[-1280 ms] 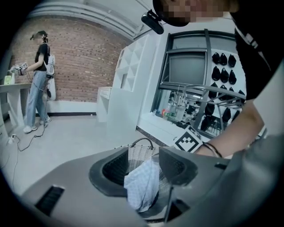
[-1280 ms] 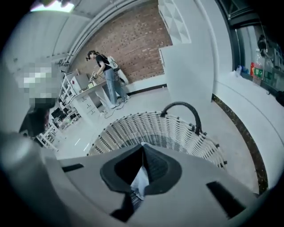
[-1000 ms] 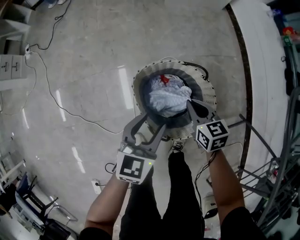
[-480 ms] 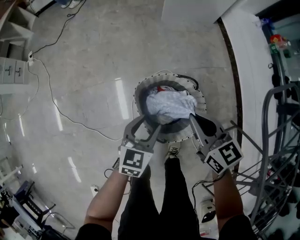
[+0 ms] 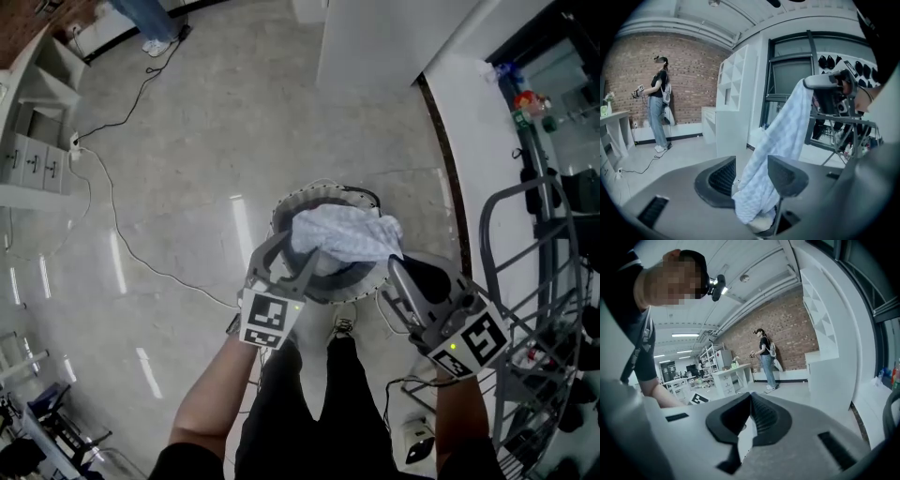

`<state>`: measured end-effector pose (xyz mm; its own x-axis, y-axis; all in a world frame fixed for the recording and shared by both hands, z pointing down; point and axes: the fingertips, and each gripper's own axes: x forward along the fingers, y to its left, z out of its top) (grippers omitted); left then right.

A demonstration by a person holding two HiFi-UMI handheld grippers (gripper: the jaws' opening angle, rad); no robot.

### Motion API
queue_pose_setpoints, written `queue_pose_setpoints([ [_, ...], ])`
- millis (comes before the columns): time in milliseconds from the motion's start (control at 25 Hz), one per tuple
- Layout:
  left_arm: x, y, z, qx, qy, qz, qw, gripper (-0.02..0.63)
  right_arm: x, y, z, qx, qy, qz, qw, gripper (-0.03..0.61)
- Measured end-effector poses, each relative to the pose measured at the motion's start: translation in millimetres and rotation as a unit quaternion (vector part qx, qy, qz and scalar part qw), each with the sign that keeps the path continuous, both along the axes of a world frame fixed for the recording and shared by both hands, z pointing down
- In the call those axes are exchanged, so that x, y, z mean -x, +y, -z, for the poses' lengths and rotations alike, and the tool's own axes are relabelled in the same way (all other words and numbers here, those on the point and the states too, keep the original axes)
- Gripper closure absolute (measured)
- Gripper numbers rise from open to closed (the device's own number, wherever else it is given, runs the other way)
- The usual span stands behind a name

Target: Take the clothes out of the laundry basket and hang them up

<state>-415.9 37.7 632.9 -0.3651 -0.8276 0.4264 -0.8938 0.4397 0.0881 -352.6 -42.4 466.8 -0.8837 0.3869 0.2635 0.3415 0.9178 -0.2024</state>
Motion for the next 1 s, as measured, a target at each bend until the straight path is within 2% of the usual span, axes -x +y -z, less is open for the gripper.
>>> queue_pose_setpoints([
  [160,4,-15,39,-0.005,-0.02,-0.015,0.9997,0.408,-5,1,53,-0.012,-0.027,0.007,1.0,0.571],
  [480,-14,-42,94,-0.003,-0.039,-0.051,0.9979,0.408,-24,7,152,-0.023,-0.073,0.024,0.997,0.571],
  [680,-22,-72,118,-0.03,-0.006,-0.058,0.9978,0.413,-44,3,189,-0.033,-0.097,0.027,0.994,0.571],
  [720,-24,-78,123,-0.034,0.001,-0.054,0.998,0.458,-49,-1,193,-0.034,-0.098,0.025,0.994,0.571],
  [760,-26,-82,129,-0.037,0.006,-0.049,0.9981,0.547,-55,-6,196,-0.035,-0.099,0.022,0.994,0.571],
  [800,-26,-84,134,-0.038,0.008,-0.044,0.9983,0.592,-60,-12,198,-0.034,-0.1,0.018,0.994,0.571],
  [1000,-21,-85,167,-0.033,-0.006,-0.006,0.9994,0.603,-85,-58,200,-0.023,-0.093,-0.028,0.995,0.571],
])
